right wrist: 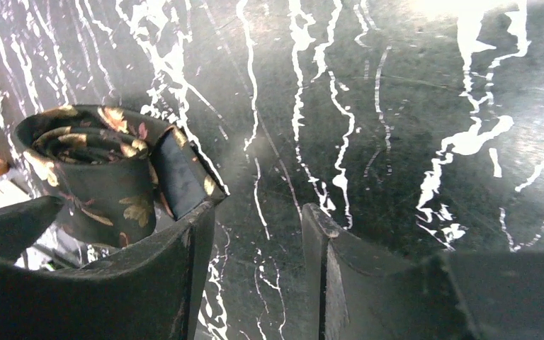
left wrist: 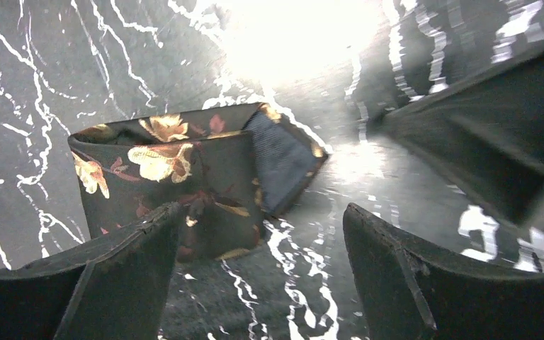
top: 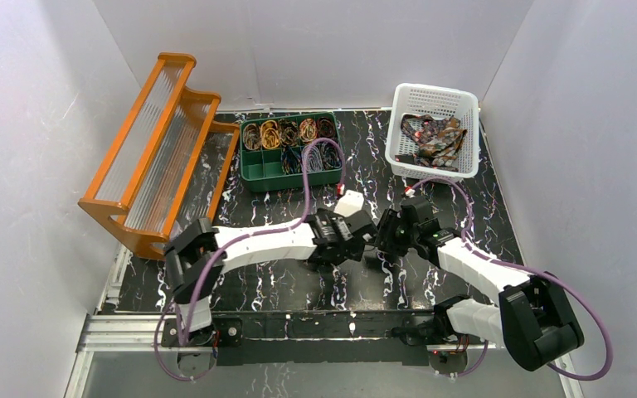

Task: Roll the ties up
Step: Roll the tie at the center of the board.

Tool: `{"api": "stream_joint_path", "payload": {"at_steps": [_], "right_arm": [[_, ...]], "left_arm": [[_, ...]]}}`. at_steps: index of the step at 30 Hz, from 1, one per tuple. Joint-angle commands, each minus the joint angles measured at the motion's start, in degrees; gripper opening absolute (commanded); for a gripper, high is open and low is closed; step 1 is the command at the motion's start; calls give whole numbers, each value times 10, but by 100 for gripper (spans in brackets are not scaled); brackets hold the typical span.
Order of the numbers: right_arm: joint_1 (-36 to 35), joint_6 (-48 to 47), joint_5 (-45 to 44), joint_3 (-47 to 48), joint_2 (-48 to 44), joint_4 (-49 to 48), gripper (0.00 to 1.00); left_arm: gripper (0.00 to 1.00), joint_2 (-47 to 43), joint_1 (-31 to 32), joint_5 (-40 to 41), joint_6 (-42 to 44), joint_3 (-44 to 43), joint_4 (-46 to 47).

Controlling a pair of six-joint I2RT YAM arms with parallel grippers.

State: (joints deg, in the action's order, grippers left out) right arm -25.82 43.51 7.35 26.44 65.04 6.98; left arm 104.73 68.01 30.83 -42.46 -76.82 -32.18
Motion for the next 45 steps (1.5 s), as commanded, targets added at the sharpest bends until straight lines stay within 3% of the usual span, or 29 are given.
{"api": "stream_joint_path", "payload": {"at_steps": [1,8,14,22,25,31,34,45], "right_arm": [[4,-19,70,-1,-2,-47,59],[-1,14,205,-8,13,-178,71],[-50,45,187,28,66,-203,77],[-98,59,168,72,142,-217,81],[-105,58,179,92,176,-213,75],[-107,32,151,104,211,-166,51],[-103,16,134,87,208,-163,45],[-90,-38,133,72,227,-151,42]], "left_arm": [[82,-125,-14,-37,-8,36,74],[87,-256,-50,-16,-17,146,55],[89,-339,-127,-64,-19,242,78],[93,-364,-206,-148,2,303,122],[94,-374,-229,-188,1,329,157],[95,-371,-260,-249,14,354,197],[95,-366,-268,-275,25,364,220],[96,-294,-271,-364,24,390,317]]}}
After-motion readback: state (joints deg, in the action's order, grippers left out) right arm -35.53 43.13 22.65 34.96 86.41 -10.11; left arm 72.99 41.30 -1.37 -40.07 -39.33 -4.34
